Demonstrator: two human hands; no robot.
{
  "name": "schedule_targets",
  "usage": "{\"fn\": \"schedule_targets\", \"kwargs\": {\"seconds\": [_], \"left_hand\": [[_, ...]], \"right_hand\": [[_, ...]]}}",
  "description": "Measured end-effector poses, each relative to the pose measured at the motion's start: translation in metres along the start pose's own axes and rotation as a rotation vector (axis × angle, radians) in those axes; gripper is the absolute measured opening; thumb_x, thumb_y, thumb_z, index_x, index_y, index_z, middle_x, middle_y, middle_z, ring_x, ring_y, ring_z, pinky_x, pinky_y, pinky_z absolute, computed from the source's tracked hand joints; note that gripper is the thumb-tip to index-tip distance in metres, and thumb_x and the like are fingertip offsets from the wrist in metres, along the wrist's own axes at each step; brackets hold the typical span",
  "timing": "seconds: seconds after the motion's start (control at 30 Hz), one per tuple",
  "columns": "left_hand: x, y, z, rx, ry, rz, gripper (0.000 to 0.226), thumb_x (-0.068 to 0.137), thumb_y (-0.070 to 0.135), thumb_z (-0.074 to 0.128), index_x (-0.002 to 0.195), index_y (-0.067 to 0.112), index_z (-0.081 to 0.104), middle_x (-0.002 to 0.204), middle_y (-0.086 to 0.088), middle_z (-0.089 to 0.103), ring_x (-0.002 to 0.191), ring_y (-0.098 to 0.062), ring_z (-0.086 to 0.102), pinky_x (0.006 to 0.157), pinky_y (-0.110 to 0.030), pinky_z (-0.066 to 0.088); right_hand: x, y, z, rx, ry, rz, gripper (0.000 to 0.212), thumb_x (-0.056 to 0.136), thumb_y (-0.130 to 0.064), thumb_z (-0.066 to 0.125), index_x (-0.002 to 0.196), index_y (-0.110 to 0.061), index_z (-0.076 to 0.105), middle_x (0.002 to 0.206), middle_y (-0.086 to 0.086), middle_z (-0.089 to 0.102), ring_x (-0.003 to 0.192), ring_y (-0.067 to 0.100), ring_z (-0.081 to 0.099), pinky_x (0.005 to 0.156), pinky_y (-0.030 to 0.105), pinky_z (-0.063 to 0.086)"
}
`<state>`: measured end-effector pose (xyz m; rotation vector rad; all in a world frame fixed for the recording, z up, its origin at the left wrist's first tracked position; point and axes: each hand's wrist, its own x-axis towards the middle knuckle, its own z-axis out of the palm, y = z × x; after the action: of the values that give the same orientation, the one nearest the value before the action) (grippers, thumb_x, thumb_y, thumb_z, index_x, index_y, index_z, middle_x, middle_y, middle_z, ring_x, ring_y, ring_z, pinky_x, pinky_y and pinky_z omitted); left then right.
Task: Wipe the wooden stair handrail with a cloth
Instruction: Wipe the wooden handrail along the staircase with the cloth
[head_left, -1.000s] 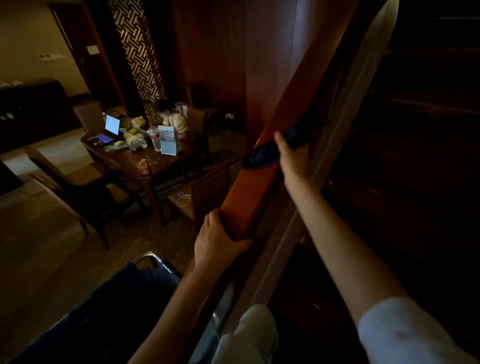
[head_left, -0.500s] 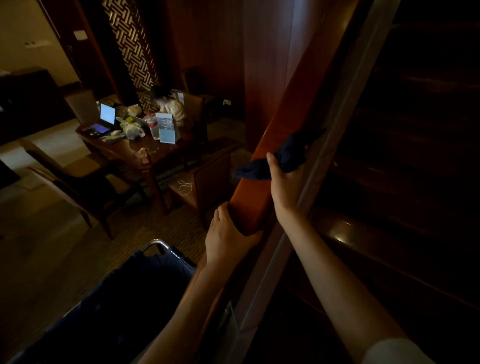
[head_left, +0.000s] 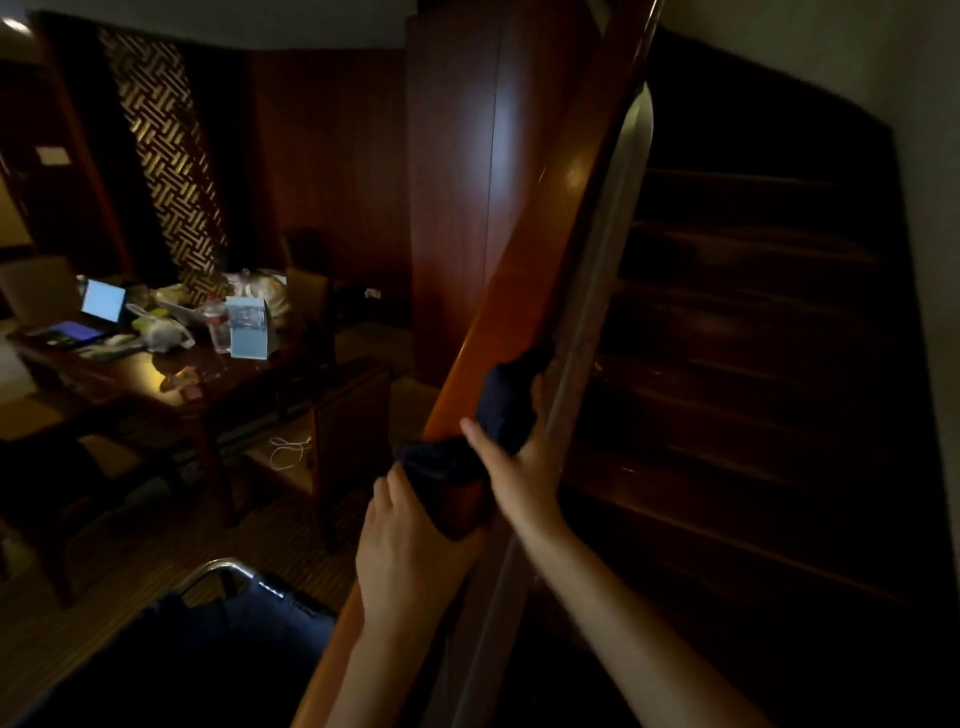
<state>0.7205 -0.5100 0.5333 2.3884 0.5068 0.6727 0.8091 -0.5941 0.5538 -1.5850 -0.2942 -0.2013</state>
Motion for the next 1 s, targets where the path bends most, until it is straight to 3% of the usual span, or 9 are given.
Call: {"fn": "schedule_targets", "kwargs": {"seconds": [0.17,0.27,0.4,0.47,0.53,0.73,0.8,0.87,1.0], "left_hand": [[-0.033,-0.026,-0.008,-0.001,-0.037,-0.031,0.107,0.064,0.063,0.074,0.149,0.020,0.024,0.136,0.003,0.044,0.122,-0.014,0.049,0.095,-0.028,0.044],[-0.042,-0.032,-0.013,-0.036,-0.041,-0.039,0.105,0.065,0.063,0.074,0.148,0.021,0.025,0.135,0.004,0.044,0.122,-0.013,0.048,0.095,-0.027,0.044],[-0.041,-0.036,-0.011,-0.047,-0.060,-0.053,0.101,0.064,0.064,0.075,0.142,0.018,0.032,0.130,0.003,0.046,0.118,-0.014,0.050,0.095,-0.025,0.042],[-0.040,-0.038,-0.009,-0.046,-0.068,-0.054,0.100,0.064,0.067,0.073,0.141,0.017,0.034,0.128,0.003,0.047,0.116,-0.014,0.050,0.094,-0.025,0.044],[-0.041,-0.037,-0.008,-0.068,-0.044,-0.040,0.102,0.064,0.067,0.072,0.142,0.015,0.034,0.129,0.002,0.048,0.117,-0.015,0.050,0.095,-0.027,0.042],[-0.058,-0.045,-0.015,-0.091,-0.046,-0.086,0.110,0.054,0.084,0.051,0.144,0.024,0.029,0.133,0.009,0.045,0.118,-0.008,0.048,0.095,-0.024,0.043],[-0.066,-0.049,-0.018,-0.086,-0.037,-0.135,0.112,0.050,0.089,0.042,0.142,0.026,0.030,0.131,0.010,0.046,0.116,-0.008,0.050,0.093,-0.027,0.045],[-0.071,-0.050,-0.020,-0.102,-0.033,-0.147,0.111,0.050,0.090,0.043,0.139,0.025,0.034,0.127,0.010,0.048,0.113,-0.010,0.052,0.090,-0.029,0.047],[-0.075,-0.048,-0.025,-0.121,-0.053,-0.177,0.095,0.059,0.081,0.060,0.131,0.022,0.040,0.119,0.007,0.052,0.111,-0.014,0.053,0.088,-0.031,0.045]], "right_hand": [[0.074,-0.056,0.000,-0.254,0.182,-0.083,0.078,0.094,-0.024,0.065,0.154,-0.004,0.019,0.159,0.014,0.026,0.145,0.026,0.029,0.103,0.018,0.022],[0.050,-0.048,0.002,-0.559,0.215,-0.253,0.069,0.093,-0.021,0.065,0.151,-0.006,0.031,0.161,0.011,0.022,0.146,0.025,0.025,0.103,0.011,0.017],[-0.024,-0.001,-0.001,-0.839,-0.227,-0.569,0.067,0.079,-0.019,0.075,0.141,-0.012,0.050,0.157,0.007,0.032,0.148,0.026,0.021,0.122,0.038,0.013],[-0.017,0.002,-0.008,-0.938,-0.436,-0.669,0.066,0.077,-0.025,0.076,0.138,-0.015,0.054,0.155,0.006,0.038,0.146,0.026,0.027,0.119,0.036,0.011],[0.021,-0.017,-0.011,-0.973,-0.495,-0.655,0.064,0.079,-0.026,0.077,0.138,-0.014,0.054,0.153,0.008,0.040,0.144,0.027,0.030,0.118,0.034,0.013],[0.177,-0.093,-0.009,-1.231,-0.164,-0.342,0.070,0.091,-0.049,0.060,0.146,-0.009,0.041,0.152,0.012,0.040,0.143,0.029,0.032,0.114,0.040,0.031],[0.183,-0.097,0.004,-1.392,-0.238,-0.399,0.057,0.092,-0.054,0.056,0.124,-0.007,0.061,0.138,0.011,0.054,0.135,0.028,0.043,0.106,0.040,0.041],[0.158,-0.097,0.027,-1.624,-0.359,-0.459,0.056,0.088,-0.063,0.054,0.099,-0.009,0.068,0.112,0.013,0.067,0.112,0.031,0.061,0.081,0.035,0.050],[0.067,-0.076,0.085,-1.971,-0.837,-0.584,0.077,0.086,-0.073,0.045,0.128,-0.011,0.061,0.129,0.012,0.062,0.120,0.033,0.058,0.084,0.035,0.042]]}}
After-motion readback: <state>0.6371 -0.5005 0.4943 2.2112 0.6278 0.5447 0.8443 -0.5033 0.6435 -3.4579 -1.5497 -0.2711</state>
